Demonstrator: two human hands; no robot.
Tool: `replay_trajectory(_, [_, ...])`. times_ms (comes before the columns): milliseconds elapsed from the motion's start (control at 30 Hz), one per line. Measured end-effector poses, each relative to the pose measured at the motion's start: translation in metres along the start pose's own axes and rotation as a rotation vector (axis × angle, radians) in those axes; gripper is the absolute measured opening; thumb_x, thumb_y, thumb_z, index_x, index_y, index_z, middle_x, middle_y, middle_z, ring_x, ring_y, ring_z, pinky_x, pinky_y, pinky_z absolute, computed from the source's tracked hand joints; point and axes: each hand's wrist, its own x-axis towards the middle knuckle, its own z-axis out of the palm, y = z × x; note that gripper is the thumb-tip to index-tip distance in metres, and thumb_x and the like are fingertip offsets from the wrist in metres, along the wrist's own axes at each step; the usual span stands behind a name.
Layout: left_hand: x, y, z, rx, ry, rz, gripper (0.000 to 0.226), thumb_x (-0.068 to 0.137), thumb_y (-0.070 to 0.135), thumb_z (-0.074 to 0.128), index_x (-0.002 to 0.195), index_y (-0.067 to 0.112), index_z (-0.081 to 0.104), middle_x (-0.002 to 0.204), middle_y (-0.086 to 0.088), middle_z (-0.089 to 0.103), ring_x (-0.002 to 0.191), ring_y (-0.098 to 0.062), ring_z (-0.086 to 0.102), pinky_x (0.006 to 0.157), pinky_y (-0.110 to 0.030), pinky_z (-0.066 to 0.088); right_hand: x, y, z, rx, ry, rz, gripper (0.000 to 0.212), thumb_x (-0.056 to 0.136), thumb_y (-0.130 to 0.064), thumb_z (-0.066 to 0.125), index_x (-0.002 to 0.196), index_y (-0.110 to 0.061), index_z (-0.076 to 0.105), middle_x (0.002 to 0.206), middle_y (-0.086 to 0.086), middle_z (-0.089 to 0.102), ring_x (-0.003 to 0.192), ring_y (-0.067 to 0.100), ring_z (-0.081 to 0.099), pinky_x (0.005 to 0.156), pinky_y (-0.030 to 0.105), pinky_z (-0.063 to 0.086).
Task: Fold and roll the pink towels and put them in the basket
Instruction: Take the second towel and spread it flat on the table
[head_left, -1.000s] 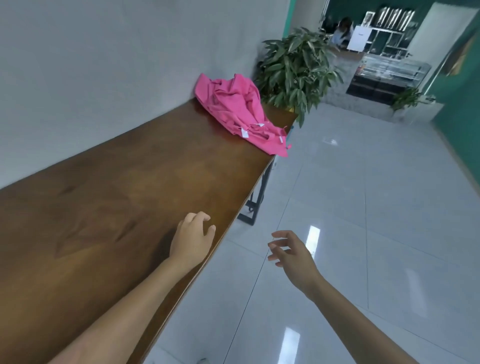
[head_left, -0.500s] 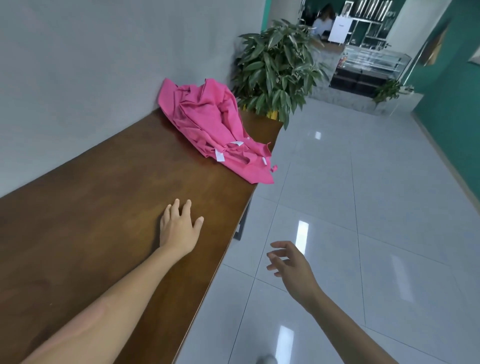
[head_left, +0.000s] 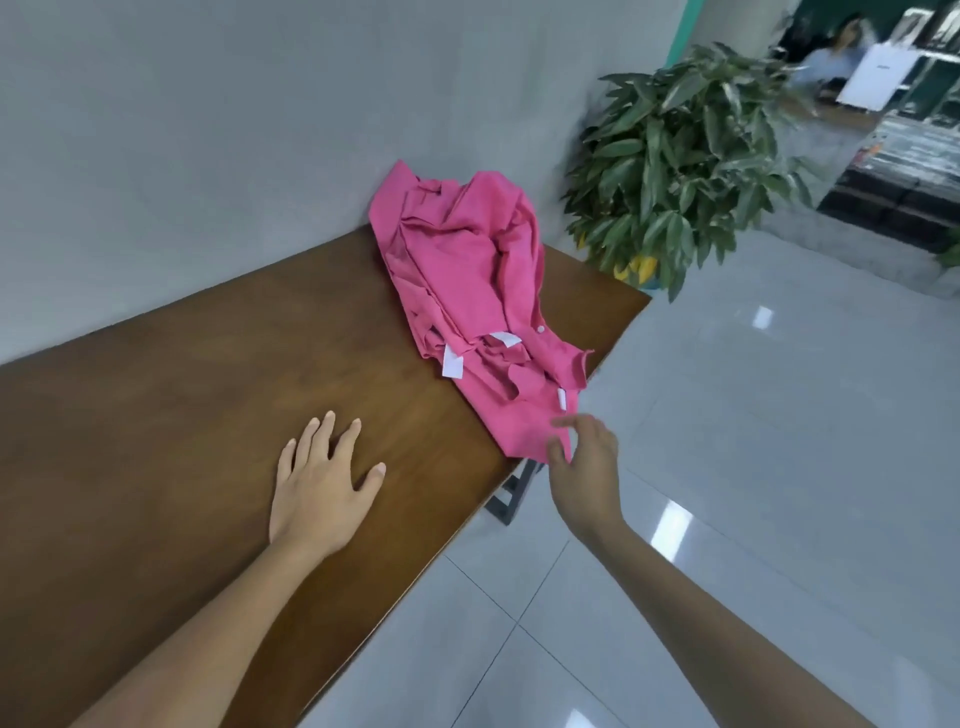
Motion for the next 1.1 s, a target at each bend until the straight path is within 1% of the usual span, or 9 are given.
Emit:
replay_trajectory(233, [0.002, 0.001, 0.003, 0.015, 0.009, -0.031, 0.072, 0.093, 0.07, 0.021, 0.156, 0.036, 0.025, 0.166, 0.004, 0.016, 0.154, -0.011, 0.005, 0.126, -0.038, 0.009, 0.133, -0.012, 0.026, -0.175, -0.009, -0.334, 0.022, 0.095, -0.016, 0.058, 0.116, -0.011, 0.062, 0.12, 0.011, 0.06, 0.117, 0.031, 0.049, 0.1, 0.047, 0.043])
replay_trajectory(433, [0.002, 0.005, -0.001, 0.0, -0.01, -0.061, 0.074, 0.091, 0.072, 0.019, 0.156, 0.039, 0.023, 0.166, 0.011, 0.012, 0.153, -0.004, -0.001, 0.126, -0.035, 0.005, 0.211, -0.016, 0.045, -0.411, -0.216, -0.137, 0.052, 0.098, -0.036, 0.056, 0.131, 0.003, 0.046, 0.13, 0.025, 0.051, 0.122, 0.042, 0.046, 0.099, 0.05, 0.041])
replay_trajectory(500, [0.002, 0.007, -0.002, -0.003, -0.013, -0.066, 0.073, 0.091, 0.072, 0.02, 0.156, 0.039, 0.023, 0.166, 0.012, 0.011, 0.153, -0.003, -0.002, 0.126, -0.033, 0.004, 0.224, -0.012, 0.047, -0.369, -0.26, -0.054, 0.048, 0.097, -0.034, 0.058, 0.126, 0.004, 0.049, 0.127, 0.026, 0.054, 0.121, 0.043, 0.05, 0.098, 0.047, 0.044])
replay_trajectory(567, [0.003, 0.007, -0.002, -0.007, -0.011, -0.067, 0.073, 0.091, 0.072, 0.021, 0.156, 0.039, 0.024, 0.166, 0.013, 0.012, 0.153, -0.003, -0.001, 0.126, -0.033, 0.005, 0.233, -0.006, 0.049, -0.266, -0.261, 0.008, 0.031, 0.094, -0.023, 0.06, 0.108, 0.005, 0.061, 0.111, 0.025, 0.064, 0.106, 0.042, 0.061, 0.081, 0.039, 0.048])
replay_trajectory(633, [0.002, 0.007, -0.002, -0.007, -0.013, -0.065, 0.073, 0.091, 0.072, 0.021, 0.156, 0.039, 0.025, 0.166, 0.013, 0.013, 0.153, -0.003, 0.0, 0.126, -0.034, 0.007, 0.238, 0.0, 0.048, -0.187, -0.262, 0.068, 0.019, 0.09, -0.017, 0.062, 0.089, 0.002, 0.067, 0.089, 0.019, 0.067, 0.089, 0.038, 0.065, 0.067, 0.031, 0.041])
replay_trajectory(700, [0.002, 0.006, -0.001, -0.003, -0.019, -0.066, 0.073, 0.091, 0.072, 0.021, 0.156, 0.039, 0.024, 0.166, 0.013, 0.013, 0.153, -0.004, 0.0, 0.126, -0.034, 0.007, 0.238, 0.003, 0.045, -0.118, -0.257, 0.096, 0.016, 0.088, -0.017, 0.068, 0.084, -0.002, 0.072, 0.083, 0.013, 0.067, 0.086, 0.036, 0.065, 0.068, 0.029, 0.042])
replay_trajectory(800, [0.002, 0.006, -0.002, 0.004, -0.024, -0.07, 0.074, 0.09, 0.073, 0.019, 0.156, 0.04, 0.024, 0.166, 0.013, 0.012, 0.153, -0.004, 0.0, 0.126, -0.034, 0.007, 0.238, -0.002, 0.028, 0.024, -0.17, 0.102, 0.012, 0.089, -0.023, 0.074, 0.095, -0.014, 0.078, 0.097, 0.007, 0.073, 0.091, 0.03, 0.067, 0.085, 0.033, 0.053])
replay_trajectory(900, [0.002, 0.007, -0.001, 0.021, -0.032, -0.069, 0.075, 0.09, 0.073, 0.017, 0.156, 0.039, 0.023, 0.166, 0.012, 0.013, 0.153, -0.005, 0.0, 0.126, -0.035, 0.007, 0.242, -0.014, 0.003, 0.113, -0.049, 0.027, 0.013, 0.091, -0.026, 0.074, 0.08, -0.019, 0.076, 0.077, 0.0, 0.067, 0.07, 0.023, 0.059, 0.077, 0.035, 0.053])
replay_trajectory(1100, [0.003, 0.006, 0.0, 0.065, -0.025, -0.056, 0.076, 0.09, 0.073, 0.013, 0.157, 0.038, 0.023, 0.166, 0.009, 0.016, 0.154, -0.009, 0.005, 0.126, -0.036, 0.008, 0.236, -0.054, -0.045, 0.221, 0.078, -0.114, 0.018, 0.092, -0.024, 0.072, 0.085, -0.008, 0.077, 0.082, 0.011, 0.074, 0.083, 0.032, 0.068, 0.079, 0.042, 0.056])
